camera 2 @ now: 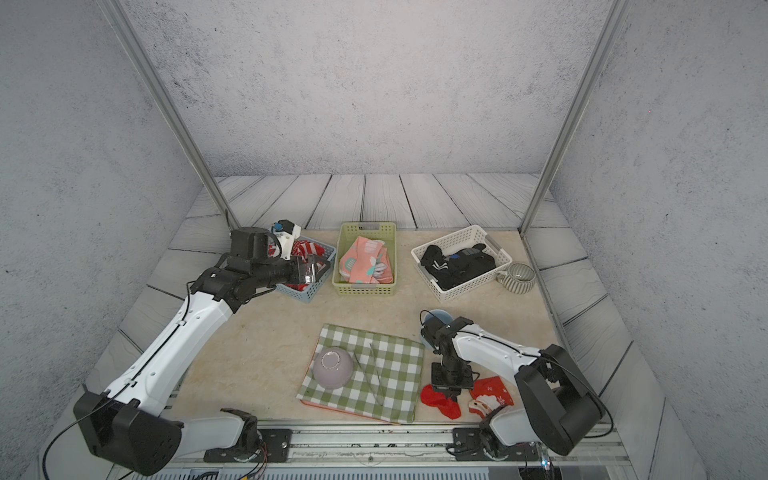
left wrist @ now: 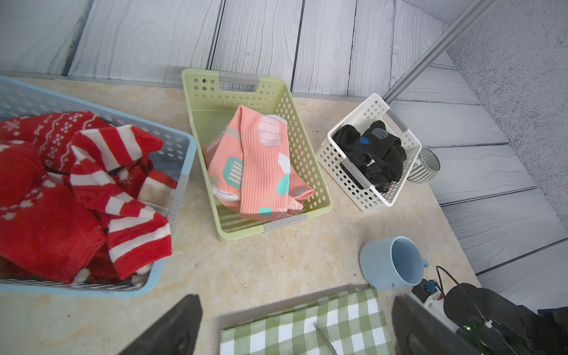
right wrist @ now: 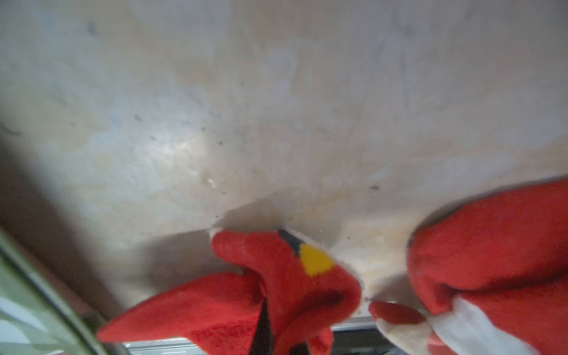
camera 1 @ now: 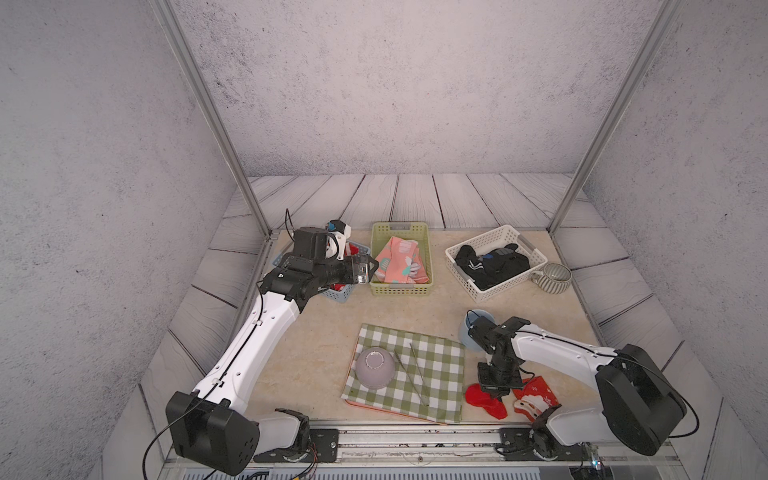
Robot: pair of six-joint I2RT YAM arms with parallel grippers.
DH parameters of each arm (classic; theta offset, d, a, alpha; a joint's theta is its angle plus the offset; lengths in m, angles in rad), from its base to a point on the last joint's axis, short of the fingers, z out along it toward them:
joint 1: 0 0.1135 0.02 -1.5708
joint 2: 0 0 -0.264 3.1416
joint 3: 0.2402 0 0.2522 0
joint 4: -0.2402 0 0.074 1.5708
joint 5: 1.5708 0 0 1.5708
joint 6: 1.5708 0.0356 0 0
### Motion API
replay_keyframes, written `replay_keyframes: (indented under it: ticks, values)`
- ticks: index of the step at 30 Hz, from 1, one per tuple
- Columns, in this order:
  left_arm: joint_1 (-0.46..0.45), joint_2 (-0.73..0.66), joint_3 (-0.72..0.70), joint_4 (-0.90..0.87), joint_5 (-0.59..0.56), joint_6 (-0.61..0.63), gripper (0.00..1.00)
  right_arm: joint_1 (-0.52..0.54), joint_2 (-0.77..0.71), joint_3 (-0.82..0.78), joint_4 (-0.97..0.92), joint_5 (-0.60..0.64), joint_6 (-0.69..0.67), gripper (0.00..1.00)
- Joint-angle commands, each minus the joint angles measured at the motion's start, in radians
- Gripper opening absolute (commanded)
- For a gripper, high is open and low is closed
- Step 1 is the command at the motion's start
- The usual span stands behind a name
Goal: Sort the socks into the basket by color
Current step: Pick up the sock from the center of the board.
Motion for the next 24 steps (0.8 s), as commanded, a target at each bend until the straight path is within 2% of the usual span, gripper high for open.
replay_keyframes:
  ticks: [1, 9, 15, 20, 24]
  values:
    - [-0.006, -0.016, -0.008, 0.022, 0.011, 0.007, 1.0, 0.003, -0.051, 0.029, -0.041, 0.059, 0.012, 0.0]
    - [-0.012, -0.015, -0.011, 0.047, 0.057, 0.022, 1.0, 0.004, -0.169, 0.147, -0.134, 0.072, 0.029, 0.0]
    - [-0.066, -0.009, -0.014, 0.093, 0.14, 0.046, 1.0, 0.0, -0.229, 0.367, -0.217, 0.132, -0.041, 0.0]
    - [-0.163, -0.003, -0.018, 0.14, 0.177, 0.071, 1.0, -0.011, -0.179, 0.579, -0.181, 0.11, -0.114, 0.0]
    - [-0.214, -0.005, -0.05, 0.227, 0.252, 0.048, 1.0, -0.026, -0.106, 0.72, -0.12, 0.085, -0.169, 0.0]
